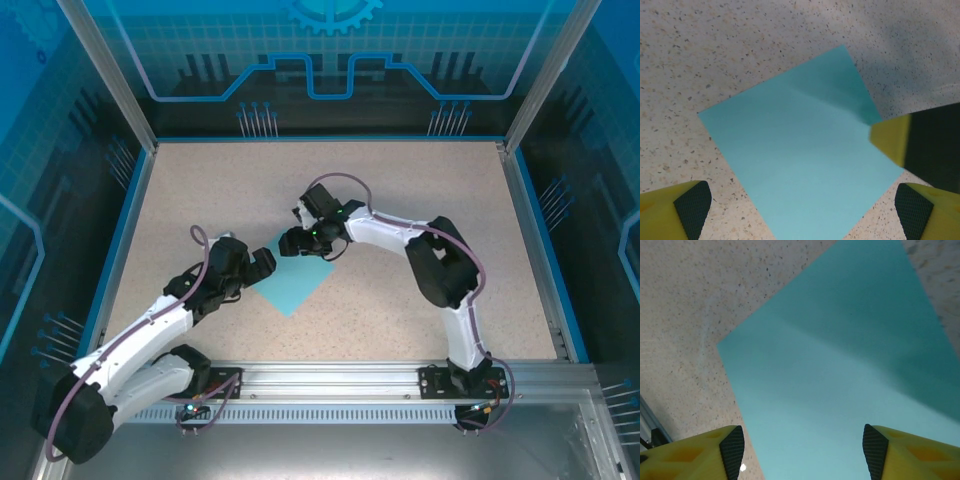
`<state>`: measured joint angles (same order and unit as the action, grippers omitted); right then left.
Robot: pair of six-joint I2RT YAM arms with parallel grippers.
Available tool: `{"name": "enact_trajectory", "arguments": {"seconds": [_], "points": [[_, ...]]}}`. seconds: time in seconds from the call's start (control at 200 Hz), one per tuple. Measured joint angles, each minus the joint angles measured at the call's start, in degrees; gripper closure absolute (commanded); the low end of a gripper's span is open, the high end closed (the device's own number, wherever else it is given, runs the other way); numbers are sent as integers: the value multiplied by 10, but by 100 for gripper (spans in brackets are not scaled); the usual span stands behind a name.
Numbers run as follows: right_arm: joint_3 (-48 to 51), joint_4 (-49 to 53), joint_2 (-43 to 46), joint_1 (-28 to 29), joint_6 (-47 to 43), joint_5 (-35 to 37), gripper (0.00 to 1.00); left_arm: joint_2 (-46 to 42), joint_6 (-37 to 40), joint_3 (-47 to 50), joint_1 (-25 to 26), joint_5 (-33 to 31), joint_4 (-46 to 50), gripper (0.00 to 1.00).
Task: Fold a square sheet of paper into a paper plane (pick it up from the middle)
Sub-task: Move the square sheet of paper to the center of the table.
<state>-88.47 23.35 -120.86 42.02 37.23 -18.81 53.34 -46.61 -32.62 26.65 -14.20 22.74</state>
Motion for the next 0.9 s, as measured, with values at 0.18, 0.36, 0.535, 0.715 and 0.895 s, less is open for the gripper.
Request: {"name": "enact_trajectory", "arguments": {"seconds": [0.18,0.36,0.535,0.715,0.895], "points": [[-16,17,-42,0,5,-1,35,0,2,0,-1,1,-3,2],[46,-18,-8,-5,30,27,40,3,10,2,-3,25,-25,2],[221,-59,116,-33,91,78,39,44,18,2,-3,73,-72,2],[394,-106,252,-38,183,147,38,126,25,-5,-2,135,-114,2],[439,-106,306,-17,217,181,33,184,33,-46,1,162,-126,2]]}}
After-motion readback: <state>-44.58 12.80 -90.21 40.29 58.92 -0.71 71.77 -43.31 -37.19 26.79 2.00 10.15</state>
